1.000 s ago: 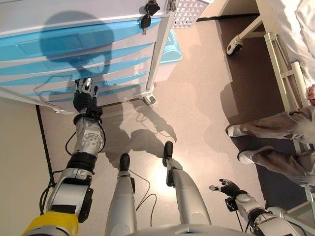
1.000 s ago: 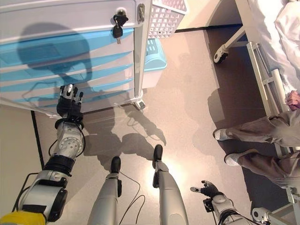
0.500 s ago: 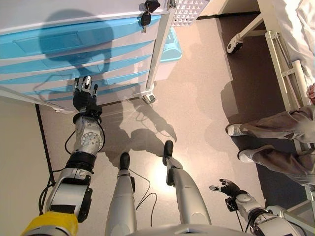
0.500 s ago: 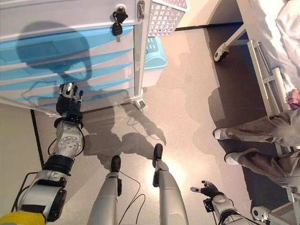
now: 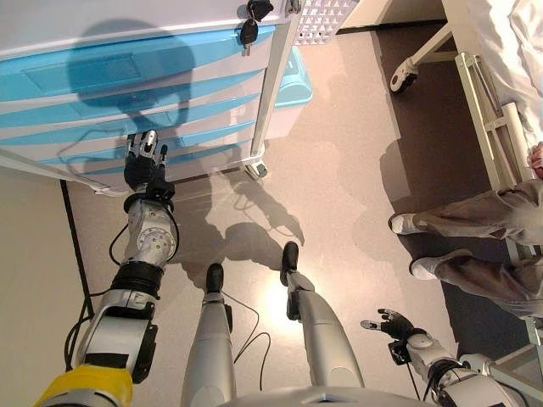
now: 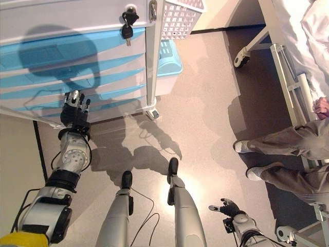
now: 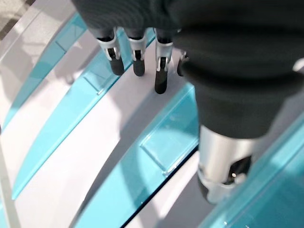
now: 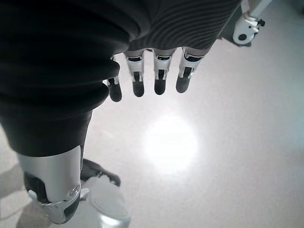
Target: Open the drawer and pick up the medicine
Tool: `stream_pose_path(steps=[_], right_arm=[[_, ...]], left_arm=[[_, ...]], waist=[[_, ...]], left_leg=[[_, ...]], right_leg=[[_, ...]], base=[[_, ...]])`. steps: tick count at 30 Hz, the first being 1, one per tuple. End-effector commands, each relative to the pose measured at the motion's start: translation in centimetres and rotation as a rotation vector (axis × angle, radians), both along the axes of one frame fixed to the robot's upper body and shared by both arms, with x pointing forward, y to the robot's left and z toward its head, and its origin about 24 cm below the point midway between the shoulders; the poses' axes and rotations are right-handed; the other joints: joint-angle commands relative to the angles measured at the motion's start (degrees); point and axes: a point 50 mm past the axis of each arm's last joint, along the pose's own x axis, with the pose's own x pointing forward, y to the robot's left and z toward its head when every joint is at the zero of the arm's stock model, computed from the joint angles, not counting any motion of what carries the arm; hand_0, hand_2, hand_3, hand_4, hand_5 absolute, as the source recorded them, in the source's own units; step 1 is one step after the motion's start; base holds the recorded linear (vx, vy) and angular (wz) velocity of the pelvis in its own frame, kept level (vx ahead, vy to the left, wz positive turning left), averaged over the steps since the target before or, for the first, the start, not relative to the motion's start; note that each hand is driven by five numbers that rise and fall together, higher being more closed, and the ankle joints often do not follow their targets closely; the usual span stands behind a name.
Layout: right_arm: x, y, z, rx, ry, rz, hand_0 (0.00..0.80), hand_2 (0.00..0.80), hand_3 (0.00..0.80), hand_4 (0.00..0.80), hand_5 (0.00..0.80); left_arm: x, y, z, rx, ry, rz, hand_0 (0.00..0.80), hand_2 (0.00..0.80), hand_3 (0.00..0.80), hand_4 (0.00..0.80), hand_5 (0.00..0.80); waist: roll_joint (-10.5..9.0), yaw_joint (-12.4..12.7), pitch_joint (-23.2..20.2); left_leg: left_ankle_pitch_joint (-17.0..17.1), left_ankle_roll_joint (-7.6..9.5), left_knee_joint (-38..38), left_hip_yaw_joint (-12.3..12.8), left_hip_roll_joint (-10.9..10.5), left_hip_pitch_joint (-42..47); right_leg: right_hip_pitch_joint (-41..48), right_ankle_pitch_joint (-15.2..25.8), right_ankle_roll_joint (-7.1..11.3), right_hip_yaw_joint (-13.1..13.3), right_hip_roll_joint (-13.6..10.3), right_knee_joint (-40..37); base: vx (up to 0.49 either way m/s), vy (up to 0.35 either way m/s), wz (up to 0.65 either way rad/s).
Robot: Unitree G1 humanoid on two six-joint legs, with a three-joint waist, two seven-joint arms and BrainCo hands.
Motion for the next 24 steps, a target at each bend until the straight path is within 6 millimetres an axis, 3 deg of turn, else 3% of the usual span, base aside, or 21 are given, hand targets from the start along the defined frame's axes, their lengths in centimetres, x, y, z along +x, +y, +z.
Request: stream_pose_path(steps=[1, 17, 18, 19, 20, 24], right_arm=[[-2.7, -3.3, 0.1, -0.097, 0.072, -0.005, 0.000, 0.000, 0.000, 0.000, 0.000], [-2.4, -2.4, -0.1, -0.075, 0.068, 0.011, 0.000, 0.000, 0.000, 0.000, 0.000], [-2.2, -2.4, -0.1, -0.074, 0.065, 0.014, 0.000, 0.000, 0.000, 0.000, 0.000], [-2.1, -2.3, -0.1, -0.072, 0.062, 0.017, 0.000, 0.000, 0.000, 0.000, 0.000], [-2.1, -2.2, 0.0, -0.071, 0.061, 0.016, 0.000, 0.000, 0.000, 0.000, 0.000], [-1.9, -2.3, 0.0, -0.069, 0.057, 0.021, 0.000, 0.000, 0.000, 0.000, 0.000]], left_arm=[[-0.5, -2.0, 18.4, 0.209, -0.671, -0.059, 0.000, 0.000, 0.000, 0.000, 0.000], [-0.6, -0.8, 18.5, 0.226, -0.655, -0.015, 0.000, 0.000, 0.000, 0.000, 0.000], [-0.7, -0.6, 18.6, 0.229, -0.653, -0.004, 0.257, 0.257, 0.257, 0.257, 0.257], [-0.7, -0.5, 18.6, 0.227, -0.653, 0.002, 0.439, 0.439, 0.439, 0.439, 0.439], [-0.7, -0.3, 18.6, 0.233, -0.651, 0.011, 0.800, 0.800, 0.800, 0.800, 0.800], [-1.0, 0.2, 18.7, 0.250, -0.651, 0.028, 0.800, 0.800, 0.800, 0.800, 0.800]], waist=[[3.07, -2.05, -5.81], [0.80, -2.12, -5.04], [0.80, -2.12, -5.06], [0.78, -2.11, -5.13], [0.75, -2.09, -5.16], [0.81, -2.08, -5.22]], left_leg=[[2.72, 2.67, -1.70, -0.52, -1.94, -3.12], [3.38, 2.54, -4.67, -0.28, -1.91, 0.50], [3.26, 2.59, -4.63, -0.20, -1.97, 0.60], [3.19, 2.59, -4.63, -0.15, -1.93, 0.72], [3.09, 2.64, -4.61, -0.14, -1.94, 0.79], [2.69, 2.77, -4.35, 0.05, -1.96, 1.00]], right_leg=[[2.81, -4.43, 3.10, 0.40, 1.20, 3.47], [7.61, -3.33, 3.95, 0.58, 1.58, -1.07], [7.79, -3.36, 4.00, 0.62, 1.56, -1.08], [7.99, -3.42, 4.02, 0.63, 1.55, -1.16], [8.12, -3.51, 4.01, 0.70, 1.64, -1.15], [8.37, -3.81, 3.99, 0.89, 1.72, -1.04]], base=[[0.045, 0.009, 0.00], [0.055, 0.002, 0.01], [0.064, 0.013, -0.02], [0.064, 0.012, -0.03], [0.042, 0.006, -0.04], [0.045, 0.008, 0.01]])
